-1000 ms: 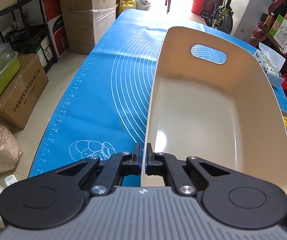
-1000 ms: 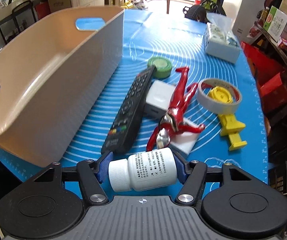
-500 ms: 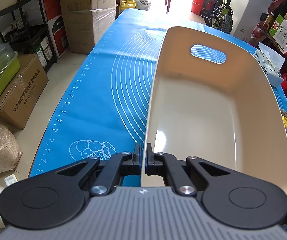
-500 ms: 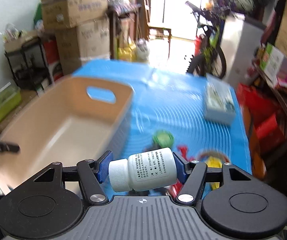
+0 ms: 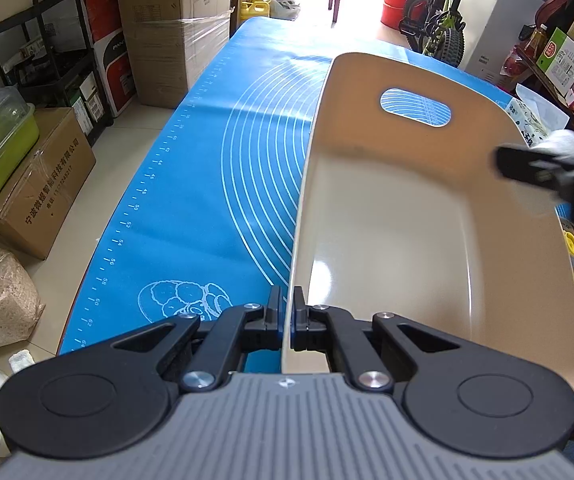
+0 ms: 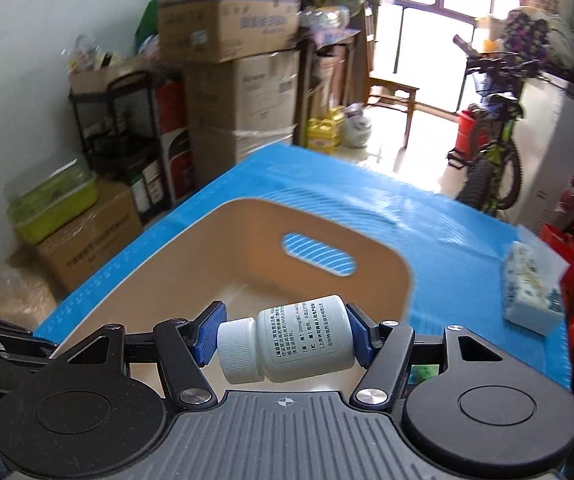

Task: Organize rigid objects
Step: 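Carry the pill bottle into the basket and open the right gripper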

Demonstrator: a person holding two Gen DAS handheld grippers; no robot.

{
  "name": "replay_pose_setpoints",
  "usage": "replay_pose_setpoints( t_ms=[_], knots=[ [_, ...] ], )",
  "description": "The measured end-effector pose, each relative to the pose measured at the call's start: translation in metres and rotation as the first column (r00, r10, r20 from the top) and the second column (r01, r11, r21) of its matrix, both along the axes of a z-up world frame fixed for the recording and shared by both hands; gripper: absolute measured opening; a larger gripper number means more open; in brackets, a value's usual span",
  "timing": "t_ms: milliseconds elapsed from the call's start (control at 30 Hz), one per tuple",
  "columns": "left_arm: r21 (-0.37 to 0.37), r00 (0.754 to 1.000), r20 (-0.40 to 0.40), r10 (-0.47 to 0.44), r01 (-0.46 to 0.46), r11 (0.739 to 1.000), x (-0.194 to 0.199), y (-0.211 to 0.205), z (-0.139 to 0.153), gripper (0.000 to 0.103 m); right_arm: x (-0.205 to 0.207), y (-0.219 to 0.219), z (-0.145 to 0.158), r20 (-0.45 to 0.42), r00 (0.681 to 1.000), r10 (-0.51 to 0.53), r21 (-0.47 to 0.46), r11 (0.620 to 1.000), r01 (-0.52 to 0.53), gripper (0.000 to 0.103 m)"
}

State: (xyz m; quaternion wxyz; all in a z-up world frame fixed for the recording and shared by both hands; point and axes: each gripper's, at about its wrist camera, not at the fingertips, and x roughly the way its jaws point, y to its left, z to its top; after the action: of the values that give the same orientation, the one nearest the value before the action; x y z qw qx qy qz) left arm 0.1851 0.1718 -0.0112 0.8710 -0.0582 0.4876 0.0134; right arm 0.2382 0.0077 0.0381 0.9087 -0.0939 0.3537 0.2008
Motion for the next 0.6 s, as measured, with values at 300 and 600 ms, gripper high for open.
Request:
replay_pose_setpoints(
  t_ms=[300, 600],
  knots=[
    [-0.003, 1.0, -0.004, 0.001, -0.001, 1.0, 0.001, 0.001, -0.001, 0.005, 0.015, 0.047, -0.045, -0.151, 0.988, 0.043, -0.105, 0.993, -0.059, 0.067],
    [-0.002, 1.0, -0.006, -0.001, 0.001, 1.0, 0.001, -0.001, 0.0, 0.005, 0.022, 0.059, -0.08, -0.318, 0.948, 0.029, -0.179, 0.98, -0.09, 0.067]
  ],
)
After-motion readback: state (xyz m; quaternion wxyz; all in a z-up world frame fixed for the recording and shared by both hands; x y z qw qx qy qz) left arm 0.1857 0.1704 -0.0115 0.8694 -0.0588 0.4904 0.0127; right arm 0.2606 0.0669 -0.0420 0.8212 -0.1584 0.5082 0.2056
